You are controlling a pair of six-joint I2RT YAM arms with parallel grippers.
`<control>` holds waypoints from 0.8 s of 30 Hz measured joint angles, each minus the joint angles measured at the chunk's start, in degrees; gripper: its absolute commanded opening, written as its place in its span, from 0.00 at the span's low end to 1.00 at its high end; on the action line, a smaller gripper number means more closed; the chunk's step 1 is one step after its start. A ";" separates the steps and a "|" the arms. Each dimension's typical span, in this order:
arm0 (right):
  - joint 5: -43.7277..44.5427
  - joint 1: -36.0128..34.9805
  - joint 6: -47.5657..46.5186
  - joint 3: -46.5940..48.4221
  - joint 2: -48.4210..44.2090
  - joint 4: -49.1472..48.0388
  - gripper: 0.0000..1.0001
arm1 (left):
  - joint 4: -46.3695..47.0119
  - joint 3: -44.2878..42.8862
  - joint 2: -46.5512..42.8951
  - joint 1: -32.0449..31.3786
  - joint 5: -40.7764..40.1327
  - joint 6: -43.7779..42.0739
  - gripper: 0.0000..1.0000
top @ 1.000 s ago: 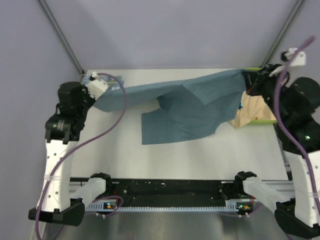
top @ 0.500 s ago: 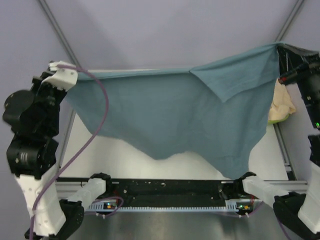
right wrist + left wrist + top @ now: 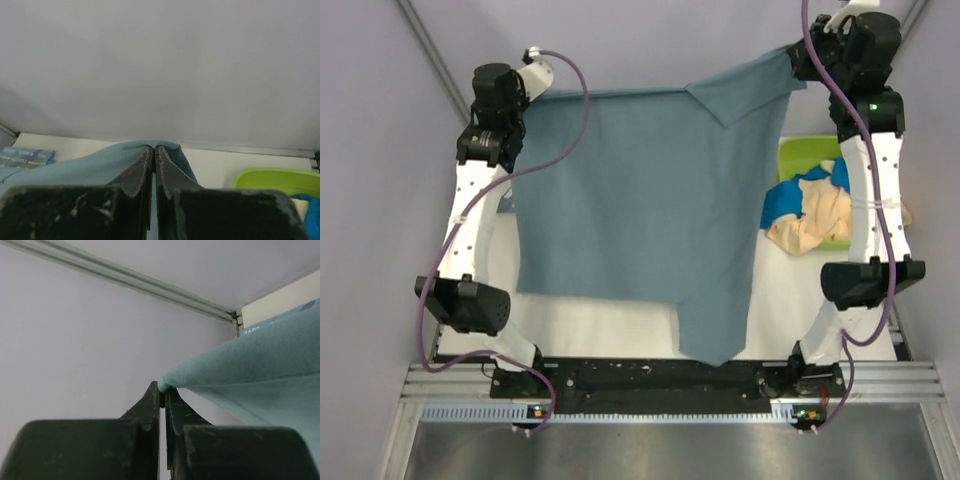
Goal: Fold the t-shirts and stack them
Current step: Flatten out the tshirt
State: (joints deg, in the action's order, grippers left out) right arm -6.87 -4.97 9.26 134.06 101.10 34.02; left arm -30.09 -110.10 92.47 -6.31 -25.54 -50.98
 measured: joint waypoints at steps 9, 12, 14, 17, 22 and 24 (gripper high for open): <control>-2.03 1.33 1.22 2.12 -2.56 0.28 0.00 | 3.19 -6.54 0.02 0.00 -1.14 -0.24 0.00; -2.21 1.33 0.79 1.90 -8.13 0.11 0.00 | 3.41 -6.16 -3.98 0.00 -0.87 -0.31 0.00; -2.27 1.33 0.61 0.31 -12.63 -0.90 0.00 | 4.07 -4.15 -7.58 0.00 -0.46 -0.42 0.00; -2.43 1.36 0.20 -5.97 -22.21 -1.86 0.00 | 5.46 3.76 -16.13 0.00 0.98 -0.85 0.00; -2.84 1.36 0.31 -24.46 -38.71 -4.22 0.00 | 5.55 20.81 -29.40 0.09 5.84 -1.31 0.00; -3.48 1.40 1.14 -32.96 -44.54 -4.15 0.00 | 3.78 27.41 -33.07 0.11 7.85 -1.14 0.00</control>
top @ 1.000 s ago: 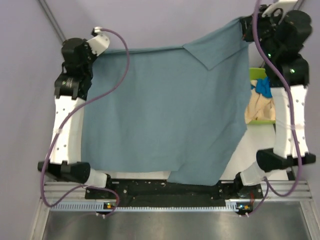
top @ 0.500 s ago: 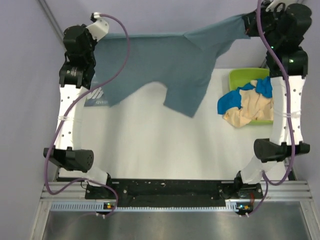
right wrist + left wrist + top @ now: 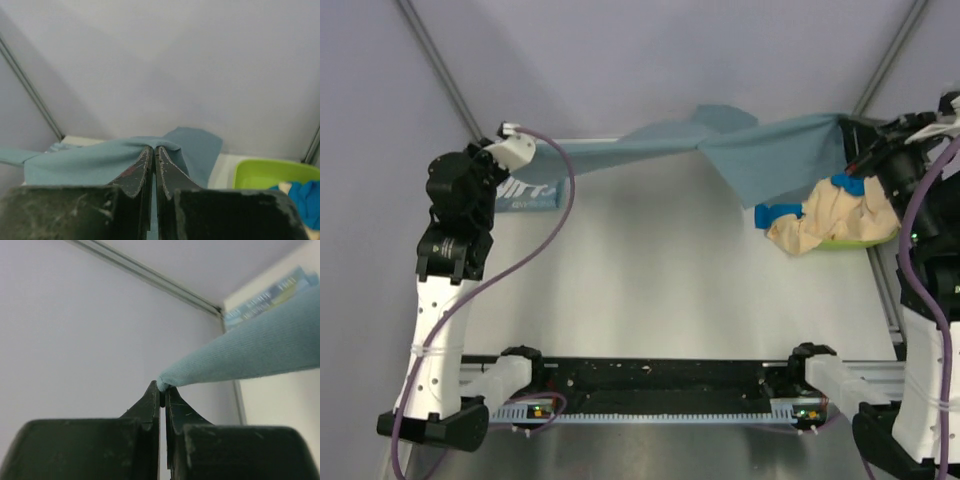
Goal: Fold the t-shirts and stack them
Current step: Flatten out the tshirt, then fold the flattened tshirt in 1/3 of the way
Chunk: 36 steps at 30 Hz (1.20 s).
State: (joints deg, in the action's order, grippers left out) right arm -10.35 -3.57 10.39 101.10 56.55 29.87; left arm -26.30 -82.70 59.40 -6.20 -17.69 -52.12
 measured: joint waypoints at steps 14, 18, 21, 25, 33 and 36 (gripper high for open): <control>-17.62 0.09 9.40 -27.78 -20.24 29.97 0.00 | -36.98 24.17 -21.97 0.48 11.30 10.86 0.00; -24.02 0.09 8.70 -30.12 -21.09 41.59 0.00 | -46.62 35.69 -29.05 0.48 11.96 11.56 0.00; -27.76 0.09 8.17 -30.21 -19.89 45.22 0.00 | -50.47 39.01 -29.64 0.50 11.19 11.52 0.00; -30.67 0.07 7.91 -34.47 -20.13 46.10 0.00 | -50.93 38.97 -30.23 0.50 10.14 11.02 0.00; -24.81 0.04 9.05 -43.58 -19.71 46.03 0.00 | -44.65 38.05 -19.96 0.48 9.29 8.26 0.00; -19.34 0.04 10.78 -46.14 -19.56 43.25 0.00 | -39.56 35.67 -10.27 0.48 10.16 6.69 0.00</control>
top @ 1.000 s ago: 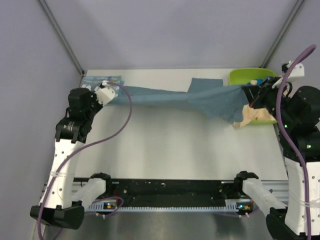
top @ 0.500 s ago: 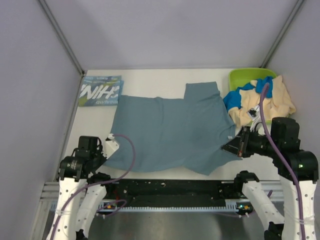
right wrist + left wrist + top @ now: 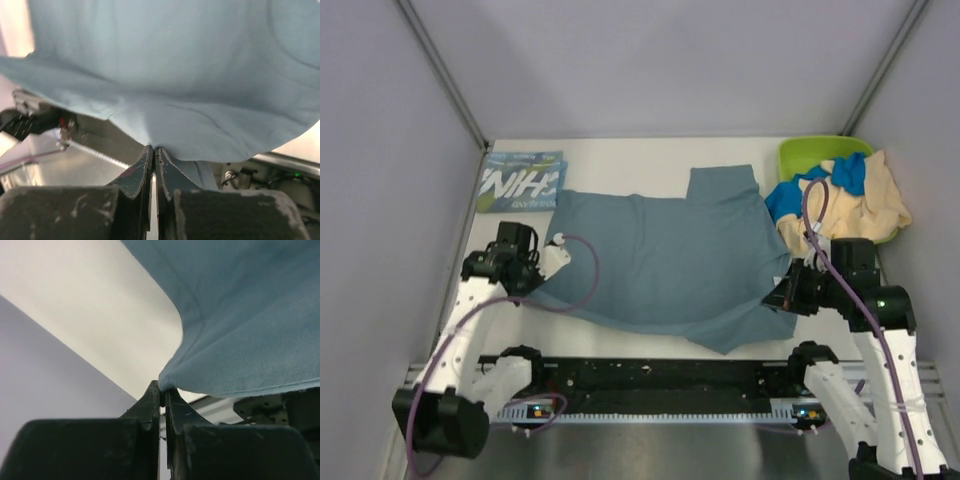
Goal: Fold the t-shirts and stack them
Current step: Fold the flattened tshirt in 1/3 of the way
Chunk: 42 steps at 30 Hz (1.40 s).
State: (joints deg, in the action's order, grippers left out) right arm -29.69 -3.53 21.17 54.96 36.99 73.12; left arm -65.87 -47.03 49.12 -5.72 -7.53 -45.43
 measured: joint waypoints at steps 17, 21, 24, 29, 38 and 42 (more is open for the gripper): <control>26.91 0.00 7.34 -14.29 21.35 -36.39 0.00 | 18.82 -14.64 39.58 -0.70 0.33 -3.21 0.00; 29.33 0.00 5.18 -11.74 26.49 -39.43 0.00 | 19.87 -14.80 42.18 -0.79 0.17 -3.72 0.00; 29.66 0.00 3.76 -9.90 30.42 -41.00 0.00 | 20.35 -14.82 44.28 -1.22 -0.13 -3.78 0.02; 30.25 0.00 1.68 -8.22 33.24 -41.35 0.00 | 20.83 -16.04 46.86 -1.84 -1.36 -2.99 0.36; 31.61 0.00 -1.14 -3.32 37.75 -43.08 0.56 | 26.82 -26.82 49.75 1.29 -7.67 6.56 0.57; 33.83 0.00 -1.53 -0.50 35.82 -41.92 0.71 | 30.34 -31.82 47.50 5.42 -6.12 8.79 0.39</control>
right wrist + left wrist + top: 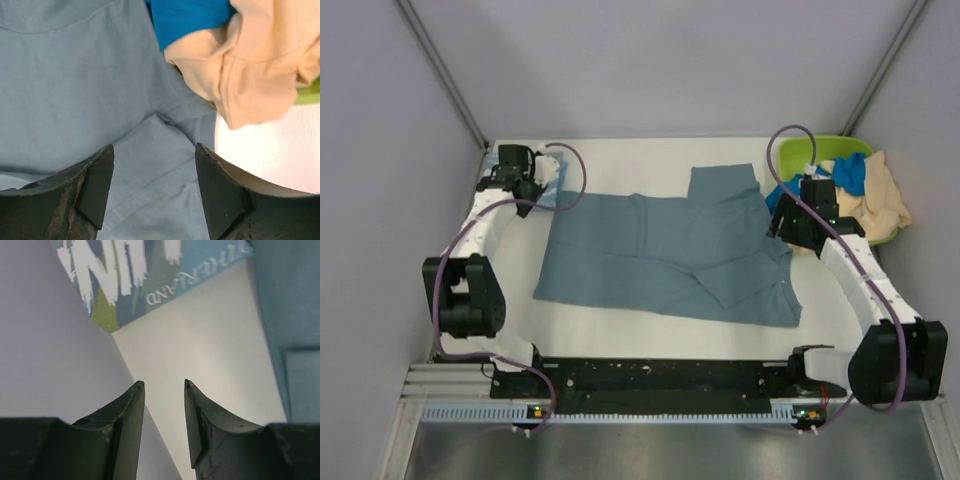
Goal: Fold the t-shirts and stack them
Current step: Fold the flattened tshirt in 1/3 of the way
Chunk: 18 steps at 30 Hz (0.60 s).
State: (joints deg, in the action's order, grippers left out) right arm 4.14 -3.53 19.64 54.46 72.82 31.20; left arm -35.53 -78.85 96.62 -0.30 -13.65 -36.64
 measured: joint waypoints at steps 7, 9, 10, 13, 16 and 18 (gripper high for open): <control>-2.23 0.00 9.64 -11.19 -19.76 3.80 0.77 | -1.88 25.83 -24.98 -5.57 14.73 -16.22 0.62; -3.93 0.00 15.21 -16.61 -23.78 4.87 0.77 | -4.96 30.60 -26.12 -6.10 16.46 -20.39 0.67; -4.52 0.00 17.38 -18.64 -24.55 5.25 0.77 | -5.64 31.87 -25.35 -6.01 16.63 -21.51 0.69; -4.92 0.00 24.79 -24.59 -24.41 7.37 0.76 | -5.11 36.06 -23.06 -5.97 16.59 -25.11 0.71; -3.61 0.00 31.17 -26.82 -23.21 10.54 0.75 | -2.71 39.32 -23.06 -6.38 16.24 -26.82 0.68; -2.19 0.02 34.51 -26.82 -22.34 11.39 0.72 | 0.04 40.98 -22.82 -6.84 15.69 -27.02 0.53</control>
State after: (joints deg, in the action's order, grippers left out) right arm 1.96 -3.51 54.15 27.64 50.48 42.59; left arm -35.48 -37.87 73.80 -7.14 2.04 -63.66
